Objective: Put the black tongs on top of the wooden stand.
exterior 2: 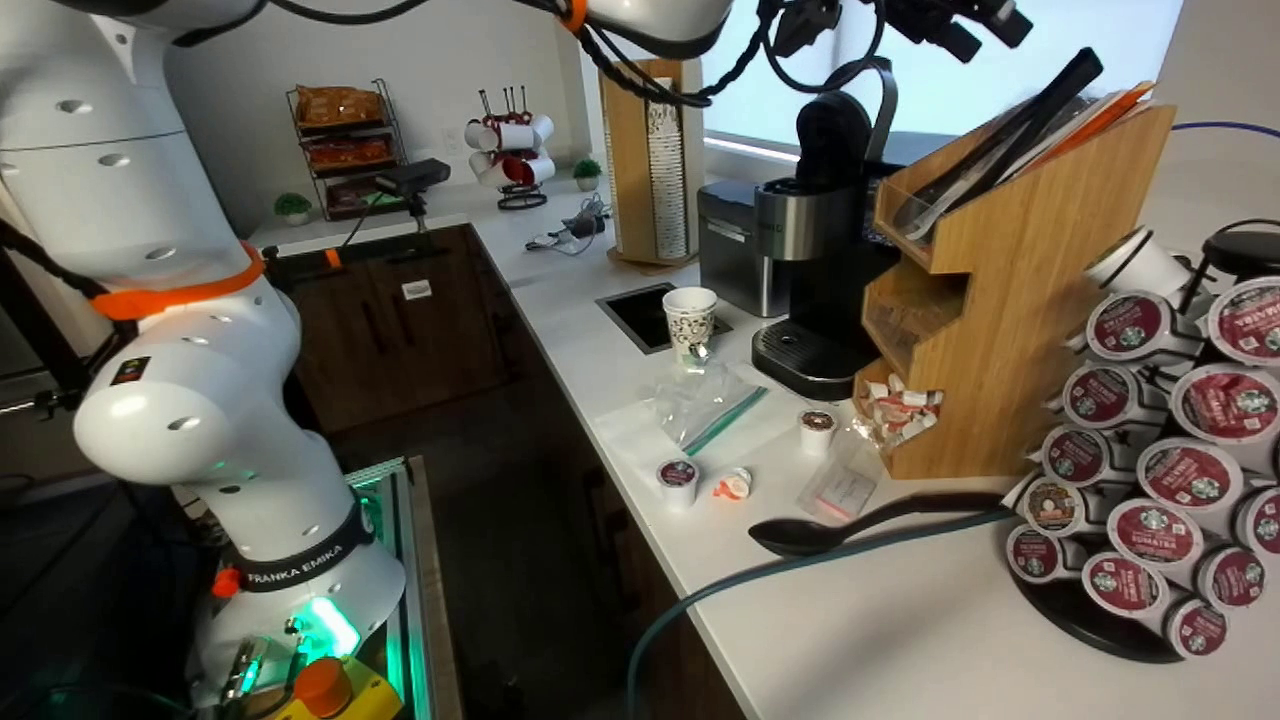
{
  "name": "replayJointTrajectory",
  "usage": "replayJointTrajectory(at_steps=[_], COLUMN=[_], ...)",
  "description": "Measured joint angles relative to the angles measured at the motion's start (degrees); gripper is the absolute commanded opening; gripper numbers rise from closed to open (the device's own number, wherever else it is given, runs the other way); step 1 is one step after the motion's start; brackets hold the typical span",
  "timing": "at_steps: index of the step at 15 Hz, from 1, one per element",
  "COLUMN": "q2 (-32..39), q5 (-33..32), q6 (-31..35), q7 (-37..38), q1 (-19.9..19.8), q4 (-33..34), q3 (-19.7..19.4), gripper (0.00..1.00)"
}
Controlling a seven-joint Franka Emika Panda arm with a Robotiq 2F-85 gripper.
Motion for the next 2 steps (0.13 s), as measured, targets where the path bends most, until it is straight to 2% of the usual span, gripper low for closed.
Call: replayJointTrajectory(at_steps=[2], q2=[-3.52], q5=[0.20], q6=[-0.09], q7=[-2.68], q1=[0.05], q4=[-1.96], q3=[0.12], gripper=[1.00])
